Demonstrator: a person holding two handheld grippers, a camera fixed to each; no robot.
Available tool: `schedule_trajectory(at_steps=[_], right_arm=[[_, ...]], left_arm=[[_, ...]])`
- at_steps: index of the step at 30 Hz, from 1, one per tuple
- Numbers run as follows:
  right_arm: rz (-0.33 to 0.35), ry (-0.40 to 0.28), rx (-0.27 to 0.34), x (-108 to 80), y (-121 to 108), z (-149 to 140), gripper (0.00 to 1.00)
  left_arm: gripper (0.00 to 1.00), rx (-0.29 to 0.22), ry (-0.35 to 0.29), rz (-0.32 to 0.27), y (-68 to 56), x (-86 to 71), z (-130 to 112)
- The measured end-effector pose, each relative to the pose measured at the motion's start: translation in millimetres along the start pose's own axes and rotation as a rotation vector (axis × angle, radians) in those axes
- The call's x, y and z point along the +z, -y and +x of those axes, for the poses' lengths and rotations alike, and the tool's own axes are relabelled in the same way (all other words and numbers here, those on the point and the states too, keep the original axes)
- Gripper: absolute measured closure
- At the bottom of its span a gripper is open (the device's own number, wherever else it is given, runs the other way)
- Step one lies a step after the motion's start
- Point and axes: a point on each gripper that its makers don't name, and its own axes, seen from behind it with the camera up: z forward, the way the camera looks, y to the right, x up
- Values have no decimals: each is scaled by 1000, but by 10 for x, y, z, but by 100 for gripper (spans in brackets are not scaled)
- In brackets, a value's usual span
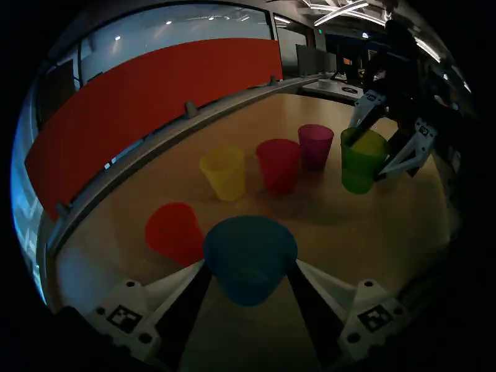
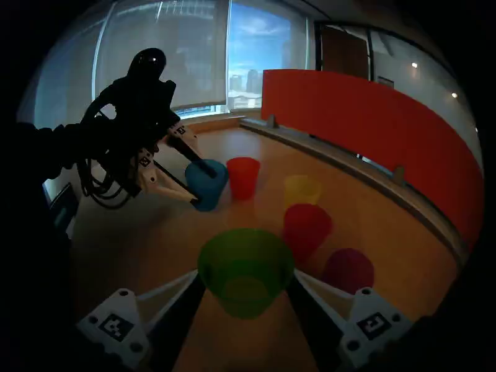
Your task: Pour water
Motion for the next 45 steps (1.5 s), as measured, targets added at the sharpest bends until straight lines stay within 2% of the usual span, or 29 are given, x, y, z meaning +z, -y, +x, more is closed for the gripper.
schedule_trajectory(at_steps=[12,21,30,36,45], right_arm=[[-2,6,8,24,-37,-64,12],[-4,11,10,33,-39,-86,12],[-7,15,8,46,-33,-111,12],[-5,16,14,65,-22,-138,12],[-8,27,14,122,-36,-210,12]], left_arm=[[16,-32,14,-11,-29,91,-154],[16,-51,10,-11,-8,63,-210],[16,-79,33,-2,48,31,-351],[16,-80,36,-3,35,33,-388],[16,-62,81,30,59,2,-514]])
